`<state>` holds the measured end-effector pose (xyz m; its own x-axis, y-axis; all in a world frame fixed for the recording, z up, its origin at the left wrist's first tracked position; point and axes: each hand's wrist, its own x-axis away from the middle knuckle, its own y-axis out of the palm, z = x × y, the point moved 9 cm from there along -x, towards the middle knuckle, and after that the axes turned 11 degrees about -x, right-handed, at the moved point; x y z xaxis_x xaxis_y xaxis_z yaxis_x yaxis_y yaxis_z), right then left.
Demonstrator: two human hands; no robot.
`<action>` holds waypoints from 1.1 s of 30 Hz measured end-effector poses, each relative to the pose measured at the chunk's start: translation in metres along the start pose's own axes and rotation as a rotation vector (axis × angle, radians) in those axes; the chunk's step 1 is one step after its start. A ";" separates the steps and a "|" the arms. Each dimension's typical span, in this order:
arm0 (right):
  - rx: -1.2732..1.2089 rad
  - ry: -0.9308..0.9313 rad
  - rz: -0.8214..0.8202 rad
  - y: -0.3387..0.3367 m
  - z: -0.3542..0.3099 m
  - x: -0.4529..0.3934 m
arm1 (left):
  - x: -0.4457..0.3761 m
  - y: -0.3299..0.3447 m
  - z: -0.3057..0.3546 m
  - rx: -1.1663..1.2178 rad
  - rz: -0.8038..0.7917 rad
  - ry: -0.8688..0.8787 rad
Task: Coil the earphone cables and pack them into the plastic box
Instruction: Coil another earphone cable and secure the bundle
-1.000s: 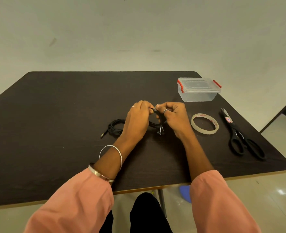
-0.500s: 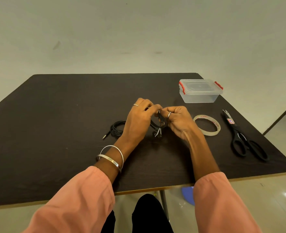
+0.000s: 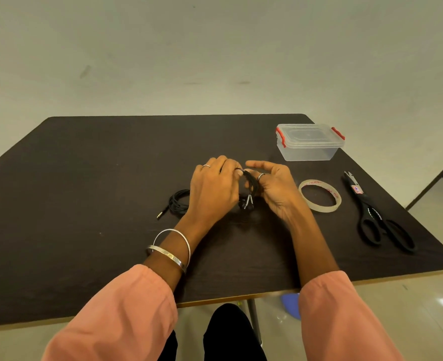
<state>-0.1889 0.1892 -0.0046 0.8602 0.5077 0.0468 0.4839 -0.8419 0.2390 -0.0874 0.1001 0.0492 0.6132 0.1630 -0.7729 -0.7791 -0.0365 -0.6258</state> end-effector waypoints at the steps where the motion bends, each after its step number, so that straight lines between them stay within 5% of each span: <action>1: -0.011 -0.009 0.005 0.000 -0.002 0.000 | 0.000 0.001 -0.002 0.000 -0.010 -0.017; 9: 0.046 -0.171 -0.260 0.017 -0.017 0.008 | -0.001 0.015 -0.027 0.245 -0.138 -0.222; 21: 0.532 -0.574 -0.200 0.020 -0.034 0.016 | 0.004 0.037 -0.035 0.560 -0.380 -0.412; 33: 0.697 -0.976 -0.060 0.026 -0.051 0.033 | 0.008 0.035 -0.044 0.677 -0.364 -0.556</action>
<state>-0.1563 0.1933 0.0529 0.4469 0.4504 -0.7729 0.2516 -0.8924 -0.3745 -0.1044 0.0567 0.0168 0.8192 0.5047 -0.2725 -0.5696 0.6599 -0.4900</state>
